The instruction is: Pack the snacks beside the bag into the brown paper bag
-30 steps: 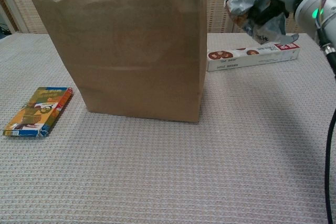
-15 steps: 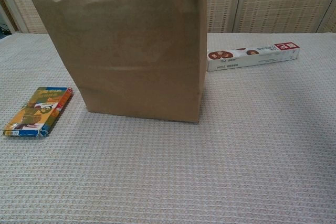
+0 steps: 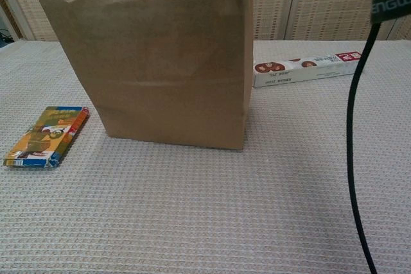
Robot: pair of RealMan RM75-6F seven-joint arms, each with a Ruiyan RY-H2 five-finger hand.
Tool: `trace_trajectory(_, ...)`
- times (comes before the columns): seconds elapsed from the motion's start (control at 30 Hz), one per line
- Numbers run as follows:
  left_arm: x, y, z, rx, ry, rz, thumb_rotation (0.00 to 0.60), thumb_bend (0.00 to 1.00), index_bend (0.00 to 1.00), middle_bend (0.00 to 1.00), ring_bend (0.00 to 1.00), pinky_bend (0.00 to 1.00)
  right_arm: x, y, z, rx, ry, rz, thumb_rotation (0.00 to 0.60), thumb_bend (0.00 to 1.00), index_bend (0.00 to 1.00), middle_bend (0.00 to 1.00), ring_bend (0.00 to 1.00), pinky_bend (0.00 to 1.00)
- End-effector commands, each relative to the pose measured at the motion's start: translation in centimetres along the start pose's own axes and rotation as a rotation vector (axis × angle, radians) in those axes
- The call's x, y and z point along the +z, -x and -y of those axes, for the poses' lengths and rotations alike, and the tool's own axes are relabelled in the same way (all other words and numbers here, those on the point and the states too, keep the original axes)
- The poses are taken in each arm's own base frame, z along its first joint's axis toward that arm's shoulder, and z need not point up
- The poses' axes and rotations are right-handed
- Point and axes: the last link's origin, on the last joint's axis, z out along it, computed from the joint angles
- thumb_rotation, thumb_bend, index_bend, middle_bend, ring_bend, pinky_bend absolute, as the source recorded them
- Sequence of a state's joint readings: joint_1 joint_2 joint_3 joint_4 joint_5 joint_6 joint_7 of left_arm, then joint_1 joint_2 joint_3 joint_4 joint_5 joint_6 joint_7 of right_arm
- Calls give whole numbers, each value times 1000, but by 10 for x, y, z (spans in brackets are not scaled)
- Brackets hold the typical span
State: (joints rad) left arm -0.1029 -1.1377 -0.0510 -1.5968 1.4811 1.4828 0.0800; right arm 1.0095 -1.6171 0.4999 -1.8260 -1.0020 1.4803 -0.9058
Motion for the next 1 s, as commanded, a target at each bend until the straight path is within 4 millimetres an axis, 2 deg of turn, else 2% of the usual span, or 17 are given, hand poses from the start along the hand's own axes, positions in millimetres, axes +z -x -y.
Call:
trace_trajectory(0.03,0,0,0,-1,2,0,600,392,62,0,0,0,-1,15,11,-30,-17,18,600,572,674,591,597,689)
trace_trajectory(0.17,-1,0,1,-4,4,-2,600,394,63,0,0,0,5,29,15,-49,2,25,600,572,674,591,597,689)
trace_trajectory(0.43,-1,0,1,-6,2,-1,600,393,65,0,0,0,21,43,19,-6,56,-3,600,572,674,591,597,689)
trace_trajectory(0.73,0,0,1,-12,-1,2,600,394,67,0,0,0,32,65,41,23,71,14,600,572,674,591,597,690)
trace_trajectory(1.0,0,-1,3,-25,-2,6,600,393,69,0,0,0,30,82,56,14,72,94,600,566,613,591,550,657)
